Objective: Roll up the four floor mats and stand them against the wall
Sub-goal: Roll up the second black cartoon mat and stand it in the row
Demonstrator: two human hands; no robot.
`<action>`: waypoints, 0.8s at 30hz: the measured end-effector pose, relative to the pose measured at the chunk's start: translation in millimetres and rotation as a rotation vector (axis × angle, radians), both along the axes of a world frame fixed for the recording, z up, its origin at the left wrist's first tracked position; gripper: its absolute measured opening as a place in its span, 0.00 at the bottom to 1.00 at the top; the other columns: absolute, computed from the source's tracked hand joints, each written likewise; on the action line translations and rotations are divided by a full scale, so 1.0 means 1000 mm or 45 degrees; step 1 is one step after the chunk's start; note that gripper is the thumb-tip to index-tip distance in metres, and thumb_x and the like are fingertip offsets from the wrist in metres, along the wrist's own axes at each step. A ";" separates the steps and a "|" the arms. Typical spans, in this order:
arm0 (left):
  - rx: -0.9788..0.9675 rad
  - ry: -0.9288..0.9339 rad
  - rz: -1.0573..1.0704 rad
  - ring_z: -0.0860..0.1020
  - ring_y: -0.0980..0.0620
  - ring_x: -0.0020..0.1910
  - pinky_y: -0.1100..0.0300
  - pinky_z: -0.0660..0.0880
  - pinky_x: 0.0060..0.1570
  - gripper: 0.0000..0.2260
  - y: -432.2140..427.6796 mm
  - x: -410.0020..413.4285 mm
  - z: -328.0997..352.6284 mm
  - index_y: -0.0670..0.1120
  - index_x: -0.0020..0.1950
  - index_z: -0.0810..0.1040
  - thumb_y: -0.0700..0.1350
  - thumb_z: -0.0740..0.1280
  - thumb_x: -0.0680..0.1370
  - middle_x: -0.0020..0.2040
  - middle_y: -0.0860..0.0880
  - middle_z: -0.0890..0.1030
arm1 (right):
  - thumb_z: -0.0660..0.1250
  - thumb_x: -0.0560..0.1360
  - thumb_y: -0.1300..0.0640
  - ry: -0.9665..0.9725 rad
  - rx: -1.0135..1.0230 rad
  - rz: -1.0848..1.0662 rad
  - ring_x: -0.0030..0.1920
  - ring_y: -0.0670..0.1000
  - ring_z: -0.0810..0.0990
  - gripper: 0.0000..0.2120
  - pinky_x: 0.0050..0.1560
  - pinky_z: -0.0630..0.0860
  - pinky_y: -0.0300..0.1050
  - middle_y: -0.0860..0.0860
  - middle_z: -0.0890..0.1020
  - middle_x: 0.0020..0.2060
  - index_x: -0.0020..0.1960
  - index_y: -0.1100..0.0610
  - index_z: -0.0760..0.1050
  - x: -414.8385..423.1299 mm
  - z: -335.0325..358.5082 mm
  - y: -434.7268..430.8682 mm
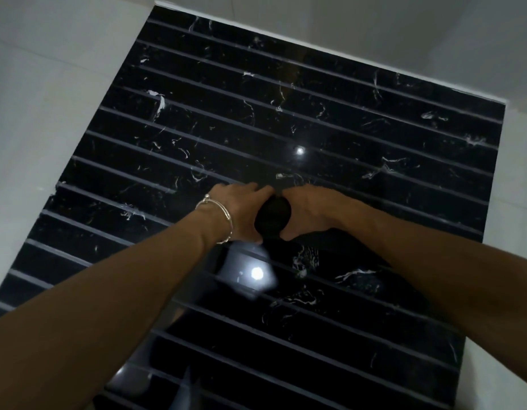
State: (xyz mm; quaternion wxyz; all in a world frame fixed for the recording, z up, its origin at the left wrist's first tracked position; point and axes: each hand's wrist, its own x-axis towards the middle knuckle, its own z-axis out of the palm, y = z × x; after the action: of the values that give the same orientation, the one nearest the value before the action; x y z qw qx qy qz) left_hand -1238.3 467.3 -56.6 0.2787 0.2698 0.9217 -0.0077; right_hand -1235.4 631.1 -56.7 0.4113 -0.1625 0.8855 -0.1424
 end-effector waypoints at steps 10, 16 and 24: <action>0.045 -0.594 0.334 0.80 0.50 0.45 0.59 0.78 0.45 0.17 -0.018 -0.007 0.003 0.54 0.49 0.75 0.51 0.76 0.64 0.49 0.49 0.82 | 0.72 0.64 0.38 0.463 -0.012 0.204 0.51 0.54 0.78 0.34 0.47 0.69 0.46 0.50 0.78 0.54 0.63 0.51 0.65 0.013 -0.007 -0.008; 0.192 -0.589 0.375 0.78 0.52 0.50 0.60 0.75 0.50 0.29 -0.012 -0.006 0.005 0.55 0.60 0.71 0.52 0.78 0.63 0.52 0.54 0.79 | 0.71 0.66 0.44 0.478 0.052 0.198 0.51 0.56 0.78 0.26 0.46 0.65 0.47 0.52 0.77 0.52 0.58 0.54 0.66 0.011 -0.008 -0.003; 0.127 -0.273 0.402 0.80 0.43 0.51 0.54 0.77 0.50 0.27 0.004 0.011 -0.003 0.51 0.61 0.69 0.54 0.73 0.65 0.55 0.46 0.80 | 0.74 0.64 0.48 0.759 0.079 0.162 0.59 0.60 0.73 0.29 0.64 0.63 0.57 0.57 0.77 0.57 0.61 0.57 0.72 0.015 -0.010 0.005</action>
State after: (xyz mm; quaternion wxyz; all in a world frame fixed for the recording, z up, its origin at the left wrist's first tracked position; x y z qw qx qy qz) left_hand -1227.6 471.3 -59.6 0.3595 0.1348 0.9168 0.1104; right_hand -1220.7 636.4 -66.2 0.1463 -0.2394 0.9592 -0.0354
